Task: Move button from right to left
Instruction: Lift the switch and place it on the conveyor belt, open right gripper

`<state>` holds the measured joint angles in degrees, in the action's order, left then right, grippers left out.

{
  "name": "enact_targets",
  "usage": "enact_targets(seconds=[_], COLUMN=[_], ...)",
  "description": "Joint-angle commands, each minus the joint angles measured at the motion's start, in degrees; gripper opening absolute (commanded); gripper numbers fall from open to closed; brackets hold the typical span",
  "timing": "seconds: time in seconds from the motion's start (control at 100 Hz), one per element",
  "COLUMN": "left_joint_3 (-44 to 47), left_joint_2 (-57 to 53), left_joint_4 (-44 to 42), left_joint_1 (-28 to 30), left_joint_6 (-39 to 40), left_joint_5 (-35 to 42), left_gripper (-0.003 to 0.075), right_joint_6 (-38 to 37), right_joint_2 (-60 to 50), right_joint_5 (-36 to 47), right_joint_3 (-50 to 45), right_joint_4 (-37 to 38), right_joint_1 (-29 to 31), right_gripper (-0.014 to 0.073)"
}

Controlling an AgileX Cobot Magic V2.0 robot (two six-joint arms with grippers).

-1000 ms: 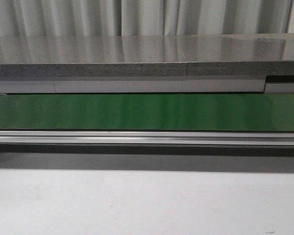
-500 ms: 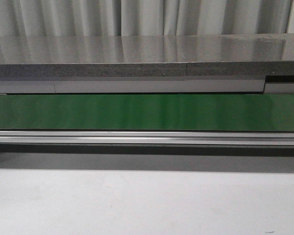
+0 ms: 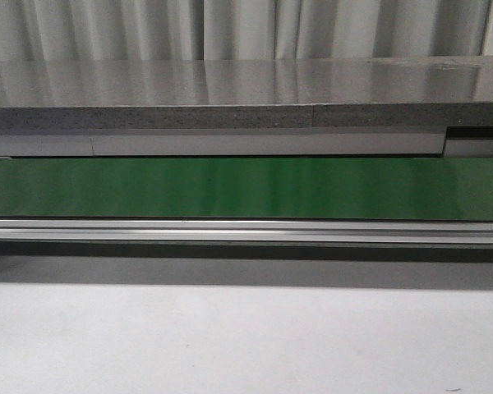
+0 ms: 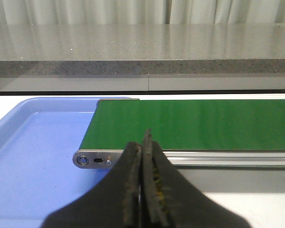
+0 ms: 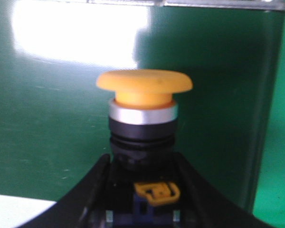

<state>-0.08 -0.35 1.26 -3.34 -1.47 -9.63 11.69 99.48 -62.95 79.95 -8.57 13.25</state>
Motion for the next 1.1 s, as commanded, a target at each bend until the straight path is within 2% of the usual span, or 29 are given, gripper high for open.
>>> enact_targets(seconds=[0.0,0.22,0.44,0.69,0.76,0.83,1.09], left_joint_3=[2.53,2.53,2.53,2.53,2.53,2.53,2.53], left_joint_2=[-1.70,-1.70,-1.70,-1.70,-1.70,-1.70,-1.70], left_joint_4=[0.29,0.29,0.29,0.29,0.29,0.29,0.29], left_joint_1=[-0.27,-0.27,-0.27,-0.27,-0.27,-0.27,-0.27], left_joint_6=[0.13,0.13,0.13,0.13,0.13,0.13,0.13], left_joint_5=[4.95,4.95,4.95,6.39,6.94,7.68,9.14], left_gripper=[-0.0020,-0.0020,-0.0020,-0.0020,-0.0020,-0.0020,-0.0020], right_joint_6=[-0.32,-0.32,-0.32,-0.47,-0.47,-0.47,-0.47], right_joint_2=[-1.22,1.28,1.36,0.08,-1.57,-3.68,-11.90], right_joint_5=[1.08,0.97,0.93,-0.55,-1.18,-0.85,-1.66], right_joint_3=[1.69,1.69,1.69,1.69,1.69,1.69,1.69], right_joint_4=[-0.45,-0.46,-0.50,-0.50,-0.50,-0.67,-2.58], right_joint_1=[-0.03,-0.03,-0.03,-0.03,-0.03,-0.03,-0.03], right_gripper=[0.0216,0.0233,0.0512,0.0517,0.0489,0.0423,0.0096])
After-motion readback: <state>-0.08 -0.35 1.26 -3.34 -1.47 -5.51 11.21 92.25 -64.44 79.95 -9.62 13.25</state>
